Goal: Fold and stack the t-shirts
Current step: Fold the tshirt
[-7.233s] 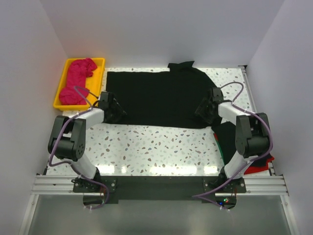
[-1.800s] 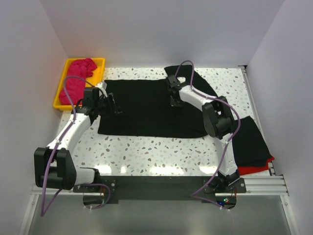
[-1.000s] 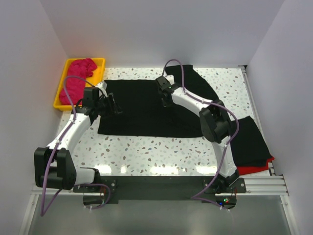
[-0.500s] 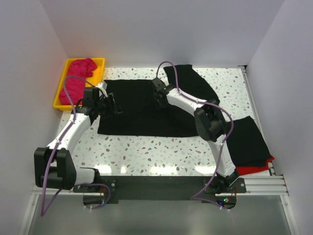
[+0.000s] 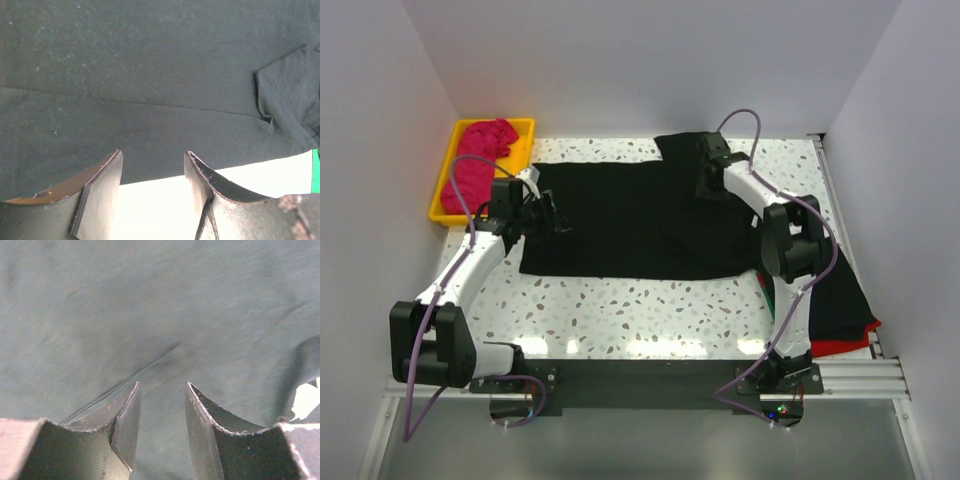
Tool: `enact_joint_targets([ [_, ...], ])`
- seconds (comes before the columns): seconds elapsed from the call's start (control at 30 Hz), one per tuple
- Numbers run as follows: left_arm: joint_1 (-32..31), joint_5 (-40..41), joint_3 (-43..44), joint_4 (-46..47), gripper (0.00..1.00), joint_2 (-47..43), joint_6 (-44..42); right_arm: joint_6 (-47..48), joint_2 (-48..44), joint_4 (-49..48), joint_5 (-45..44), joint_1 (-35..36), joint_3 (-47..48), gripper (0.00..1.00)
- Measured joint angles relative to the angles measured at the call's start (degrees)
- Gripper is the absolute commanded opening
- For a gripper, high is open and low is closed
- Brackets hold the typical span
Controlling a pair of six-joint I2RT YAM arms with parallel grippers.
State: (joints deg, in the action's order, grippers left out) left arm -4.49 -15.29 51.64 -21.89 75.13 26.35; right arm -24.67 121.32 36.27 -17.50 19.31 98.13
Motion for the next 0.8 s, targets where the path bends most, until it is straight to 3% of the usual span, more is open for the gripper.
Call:
enact_joint_targets([
  [0.2, 0.0, -0.17, 0.0, 0.0, 0.57, 0.0, 0.0, -0.13, 0.61, -1.18, 2.23, -4.37, 0.0, 0.42],
  [0.57, 0.0, -0.17, -0.02, -0.02, 0.57, 0.15, 0.0, -0.17, 3.28, -2.99, 5.09, -4.33, -0.13, 0.43],
  [0.8, 0.0, -0.17, -0.02, 0.0, 0.57, 0.35, 0.0, -0.31, 4.96, -3.74, 5.03, -4.33, -0.13, 0.38],
])
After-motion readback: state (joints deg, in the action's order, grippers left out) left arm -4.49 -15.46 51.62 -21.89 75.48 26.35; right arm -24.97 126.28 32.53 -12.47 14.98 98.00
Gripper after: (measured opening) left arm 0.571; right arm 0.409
